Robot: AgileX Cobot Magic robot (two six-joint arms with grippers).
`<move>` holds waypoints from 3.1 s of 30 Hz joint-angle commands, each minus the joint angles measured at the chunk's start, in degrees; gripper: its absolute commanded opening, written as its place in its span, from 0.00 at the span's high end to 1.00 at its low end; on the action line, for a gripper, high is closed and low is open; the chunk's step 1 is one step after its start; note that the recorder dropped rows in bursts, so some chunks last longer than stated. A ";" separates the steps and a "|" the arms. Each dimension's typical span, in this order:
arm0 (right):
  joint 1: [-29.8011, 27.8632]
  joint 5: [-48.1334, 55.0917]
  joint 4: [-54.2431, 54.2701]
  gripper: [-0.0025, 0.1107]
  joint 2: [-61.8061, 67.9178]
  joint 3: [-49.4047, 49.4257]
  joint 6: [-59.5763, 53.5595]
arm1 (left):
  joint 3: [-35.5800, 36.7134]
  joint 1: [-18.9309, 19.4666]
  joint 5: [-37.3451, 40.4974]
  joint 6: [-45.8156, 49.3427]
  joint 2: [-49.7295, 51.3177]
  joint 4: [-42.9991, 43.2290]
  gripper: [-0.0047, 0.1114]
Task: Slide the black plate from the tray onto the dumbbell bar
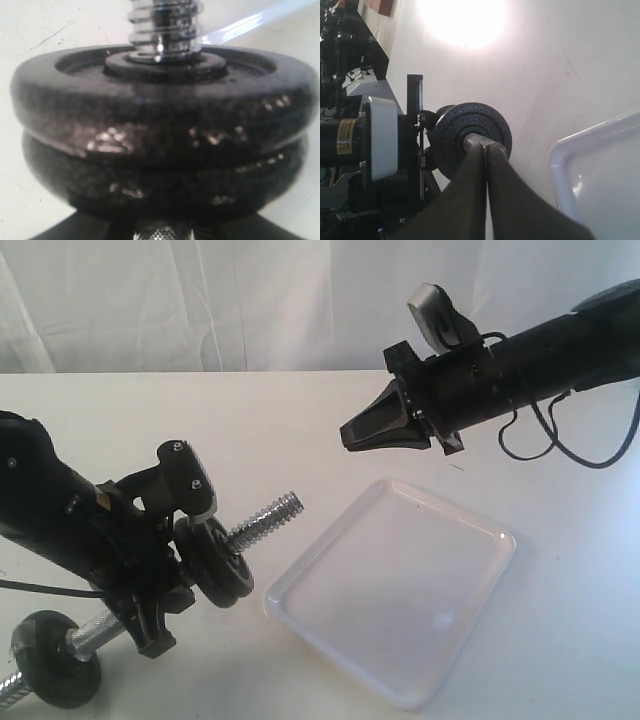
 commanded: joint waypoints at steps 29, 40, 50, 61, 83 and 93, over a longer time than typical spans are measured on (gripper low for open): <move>3.18 -16.76 -13.93 0.98 -24.24 6.51 2.23 | -1.48 0.25 -6.37 -9.57 3.20 -3.40 0.96; 4.38 -16.76 -14.05 0.98 -24.24 6.51 2.23 | -1.48 0.25 -6.20 -11.96 4.46 -3.40 0.96; 4.38 -16.76 -14.05 0.98 -24.24 6.51 2.23 | -1.48 0.25 -6.09 -11.94 6.70 -3.40 0.96; 4.38 -16.76 -14.05 0.98 -24.24 6.51 2.23 | -1.48 0.25 -6.87 -11.94 7.73 -3.40 0.96; 4.39 -16.56 -14.05 0.98 -24.24 6.51 2.23 | -1.48 0.25 -7.25 -11.80 7.73 -3.40 0.95; 4.39 -16.56 -14.05 0.98 -24.24 6.51 2.23 | -1.48 0.25 -5.78 -11.80 7.82 -3.40 0.61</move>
